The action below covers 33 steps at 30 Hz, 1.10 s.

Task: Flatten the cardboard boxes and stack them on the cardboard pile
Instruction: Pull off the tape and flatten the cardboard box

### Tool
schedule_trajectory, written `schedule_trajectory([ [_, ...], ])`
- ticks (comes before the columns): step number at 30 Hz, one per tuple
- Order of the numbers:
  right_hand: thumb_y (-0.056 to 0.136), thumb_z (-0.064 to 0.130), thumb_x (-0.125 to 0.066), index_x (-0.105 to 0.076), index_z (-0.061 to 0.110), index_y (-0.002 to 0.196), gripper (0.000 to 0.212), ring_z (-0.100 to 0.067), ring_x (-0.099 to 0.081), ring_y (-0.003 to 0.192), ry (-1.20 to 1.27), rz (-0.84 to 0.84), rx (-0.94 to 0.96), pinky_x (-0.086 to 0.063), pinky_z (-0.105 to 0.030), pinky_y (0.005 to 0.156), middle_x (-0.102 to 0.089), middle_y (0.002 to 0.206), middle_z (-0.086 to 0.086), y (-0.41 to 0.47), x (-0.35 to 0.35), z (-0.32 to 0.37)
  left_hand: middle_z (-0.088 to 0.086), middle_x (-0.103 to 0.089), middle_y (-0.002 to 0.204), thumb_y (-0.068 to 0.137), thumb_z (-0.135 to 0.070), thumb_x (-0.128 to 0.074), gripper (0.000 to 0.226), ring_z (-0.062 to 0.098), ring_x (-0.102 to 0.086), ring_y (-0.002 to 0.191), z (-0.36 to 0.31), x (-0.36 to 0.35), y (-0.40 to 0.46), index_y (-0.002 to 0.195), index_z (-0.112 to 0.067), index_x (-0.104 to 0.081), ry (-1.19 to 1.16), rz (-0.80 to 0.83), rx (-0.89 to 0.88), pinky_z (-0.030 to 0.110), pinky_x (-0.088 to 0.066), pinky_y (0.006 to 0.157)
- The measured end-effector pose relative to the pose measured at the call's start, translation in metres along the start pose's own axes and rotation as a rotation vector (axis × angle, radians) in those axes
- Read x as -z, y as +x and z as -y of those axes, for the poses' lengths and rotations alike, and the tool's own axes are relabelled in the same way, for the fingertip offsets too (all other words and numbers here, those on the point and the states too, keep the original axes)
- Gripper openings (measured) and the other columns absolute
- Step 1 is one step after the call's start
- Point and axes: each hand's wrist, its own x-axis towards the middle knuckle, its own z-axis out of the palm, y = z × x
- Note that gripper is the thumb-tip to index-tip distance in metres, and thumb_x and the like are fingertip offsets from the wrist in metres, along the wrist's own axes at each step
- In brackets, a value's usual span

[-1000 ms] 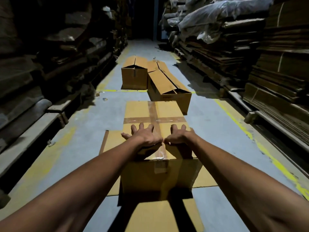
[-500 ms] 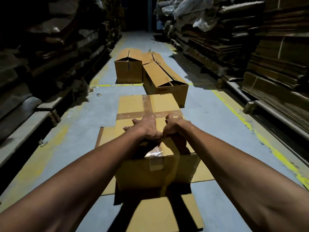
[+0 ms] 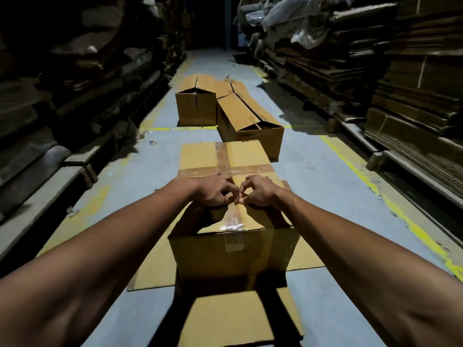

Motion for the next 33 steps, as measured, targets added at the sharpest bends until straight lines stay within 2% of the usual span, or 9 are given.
schedule_trajectory([
  [2,0.089,0.026,-0.075,-0.078,0.031,0.097,0.010,-0.030,-0.032,0.150,0.112,0.034,0.038,-0.026,-0.065,0.120,-0.045,0.158,0.002,-0.015,0.007,-0.001,-0.001,-0.046,0.132,0.103,-0.037,-0.054,0.016,0.024,-0.036,0.122,-0.002,0.002,-0.001,0.110,-0.051,-0.057,0.022,0.006,0.009,0.047,-0.036,0.106],
  [4,0.095,0.013,-0.065,-0.078,0.016,0.102,0.015,-0.025,-0.020,0.157,0.180,0.140,0.087,-0.011,-0.059,0.127,-0.036,0.165,-0.001,-0.026,0.015,-0.003,-0.001,-0.047,0.128,0.103,-0.038,-0.055,0.011,0.024,-0.037,0.121,-0.004,0.005,0.001,0.108,-0.048,-0.058,0.031,-0.005,0.008,0.049,-0.038,0.106],
  [7,0.102,0.021,-0.058,-0.080,0.022,0.114,0.025,-0.019,-0.002,0.160,0.096,0.272,0.134,0.008,-0.055,0.127,-0.020,0.171,0.000,-0.039,0.020,-0.001,-0.004,-0.045,0.117,0.102,-0.040,-0.055,0.008,0.023,-0.037,0.117,-0.005,0.006,0.005,0.101,-0.046,-0.060,0.032,-0.005,0.005,0.052,-0.037,0.106],
  [11,0.100,0.031,-0.064,-0.080,0.025,0.114,0.023,-0.018,0.002,0.160,0.119,0.281,0.169,0.022,-0.054,0.122,-0.015,0.173,0.000,-0.045,0.015,0.000,-0.003,-0.043,0.117,0.102,-0.034,-0.056,0.009,0.024,-0.033,0.119,-0.006,0.007,0.009,0.105,-0.041,-0.060,0.038,0.015,0.023,0.046,-0.036,0.100],
  [17,0.084,0.045,-0.081,-0.082,0.036,0.084,0.009,-0.023,-0.018,0.150,0.140,0.106,0.129,-0.011,-0.068,0.120,-0.035,0.158,0.013,-0.053,0.002,0.010,-0.002,-0.045,0.121,0.104,-0.041,-0.055,0.003,0.025,-0.035,0.123,-0.003,0.003,0.011,0.102,-0.041,-0.057,0.038,-0.020,0.010,0.047,-0.032,0.105],
  [21,0.091,0.027,-0.080,-0.081,0.015,0.096,0.013,-0.008,-0.049,0.122,0.290,0.236,0.233,-0.041,-0.041,0.113,-0.054,0.127,0.017,-0.061,0.013,0.013,0.000,-0.046,0.127,0.103,-0.050,-0.056,0.007,0.024,-0.035,0.123,0.004,-0.006,0.009,0.108,-0.046,-0.054,0.007,-0.070,0.017,0.051,-0.036,0.108],
  [24,0.092,0.024,-0.079,-0.077,0.006,0.104,0.021,-0.004,-0.050,0.116,0.304,0.319,0.283,-0.040,-0.022,0.099,-0.053,0.128,0.012,-0.072,0.019,0.019,0.001,-0.047,0.132,0.101,-0.047,-0.060,0.018,0.021,-0.038,0.121,0.006,-0.013,0.006,0.117,-0.039,-0.058,-0.036,-0.132,0.003,0.048,-0.040,0.107],
  [27,0.087,0.036,-0.083,-0.081,0.027,0.098,0.014,-0.016,-0.036,0.133,0.245,0.272,0.255,-0.032,-0.038,0.117,-0.037,0.144,0.008,-0.072,0.021,0.019,0.000,-0.046,0.136,0.100,-0.046,-0.062,0.017,0.020,-0.041,0.121,0.006,-0.016,0.002,0.115,-0.042,-0.054,-0.108,-0.163,-0.001,0.047,-0.040,0.106],
  [33,0.085,0.040,-0.085,-0.082,0.035,0.097,0.014,-0.023,-0.022,0.148,0.188,0.283,0.307,-0.027,-0.043,0.119,-0.023,0.156,0.016,-0.079,0.024,0.018,-0.006,-0.044,0.125,0.100,-0.043,-0.065,0.016,0.019,-0.045,0.116,0.008,-0.020,0.001,0.111,-0.039,-0.053,-0.148,-0.165,0.005,0.043,-0.041,0.101],
])
